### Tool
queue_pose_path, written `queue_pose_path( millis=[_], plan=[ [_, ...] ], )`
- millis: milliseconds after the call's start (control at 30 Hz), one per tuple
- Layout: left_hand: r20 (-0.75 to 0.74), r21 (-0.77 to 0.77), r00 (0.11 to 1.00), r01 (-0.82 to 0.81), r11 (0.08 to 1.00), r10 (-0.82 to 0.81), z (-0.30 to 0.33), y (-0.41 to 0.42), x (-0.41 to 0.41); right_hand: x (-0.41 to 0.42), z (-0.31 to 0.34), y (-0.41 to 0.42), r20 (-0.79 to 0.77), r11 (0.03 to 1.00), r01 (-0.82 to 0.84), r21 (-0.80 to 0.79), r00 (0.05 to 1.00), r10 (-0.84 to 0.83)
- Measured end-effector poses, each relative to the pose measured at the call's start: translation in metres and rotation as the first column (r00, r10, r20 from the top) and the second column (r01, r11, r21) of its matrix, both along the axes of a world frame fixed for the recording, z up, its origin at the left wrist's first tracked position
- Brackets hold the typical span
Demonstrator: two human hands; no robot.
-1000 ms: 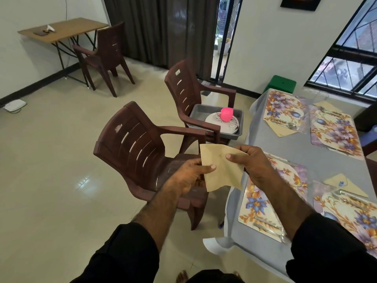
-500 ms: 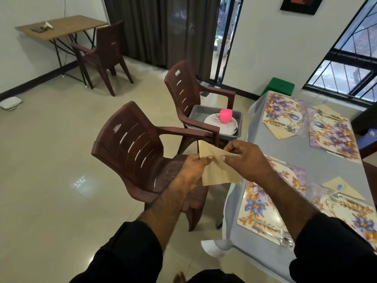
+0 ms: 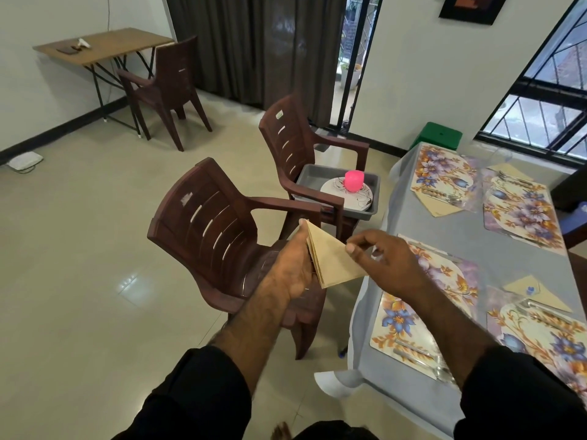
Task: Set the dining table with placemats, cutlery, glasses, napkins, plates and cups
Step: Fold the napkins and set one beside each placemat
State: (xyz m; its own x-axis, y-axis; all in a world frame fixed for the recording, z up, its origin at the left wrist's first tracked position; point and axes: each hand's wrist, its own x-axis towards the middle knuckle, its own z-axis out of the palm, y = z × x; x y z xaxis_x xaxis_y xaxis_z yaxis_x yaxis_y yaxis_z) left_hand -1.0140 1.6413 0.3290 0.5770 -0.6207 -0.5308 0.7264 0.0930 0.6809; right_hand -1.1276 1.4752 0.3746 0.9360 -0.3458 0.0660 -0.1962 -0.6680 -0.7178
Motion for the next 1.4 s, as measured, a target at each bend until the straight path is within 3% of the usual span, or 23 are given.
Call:
queue_pose_path(
  millis=[100,233,533,733,900,1100,1267,1400],
  plan=[
    [0.065,0.023,0.998,0.004,1.0,-0.005,-0.001,0.006,-0.005,0.0,-0.007,-0.009,-0.06,0.991,0.131,0.035,0.99,-0.129],
    [0.142,0.028,0.99,-0.015,0.999,0.011,-0.003,0.009,-0.01,-0.002,-0.014,-0.009,-0.204,0.981,0.127,0.148,0.974,-0.095],
    [0.272,0.036,0.962,-0.017,0.999,0.007,0.005,0.014,-0.019,-0.019,-0.007,-0.021,-0.198,0.953,0.138,0.27,0.977,-0.085],
    [0.346,0.085,0.938,-0.041,0.996,0.009,0.008,0.01,-0.032,-0.023,-0.011,-0.019,-0.233,0.978,0.112,0.174,0.97,-0.07],
    [0.457,0.098,0.878,-0.21,0.973,0.144,0.014,0.014,-0.028,-0.032,-0.015,-0.025,-0.209,0.968,0.086,0.236,0.977,-0.036],
    [0.571,0.113,0.801,-0.291,0.95,0.178,0.025,0.005,-0.035,-0.047,-0.021,-0.05,-0.18,0.94,0.049,0.339,0.983,0.013],
    [0.647,0.187,0.752,-0.317,0.93,0.127,0.033,-0.029,-0.055,-0.063,-0.03,-0.081,-0.189,0.938,-0.045,0.345,0.975,0.116],
    [0.78,0.255,0.626,-0.292,0.922,-0.018,0.047,-0.068,-0.081,-0.079,-0.031,-0.103,0.002,0.902,-0.166,0.4,0.984,0.18]
  ],
)
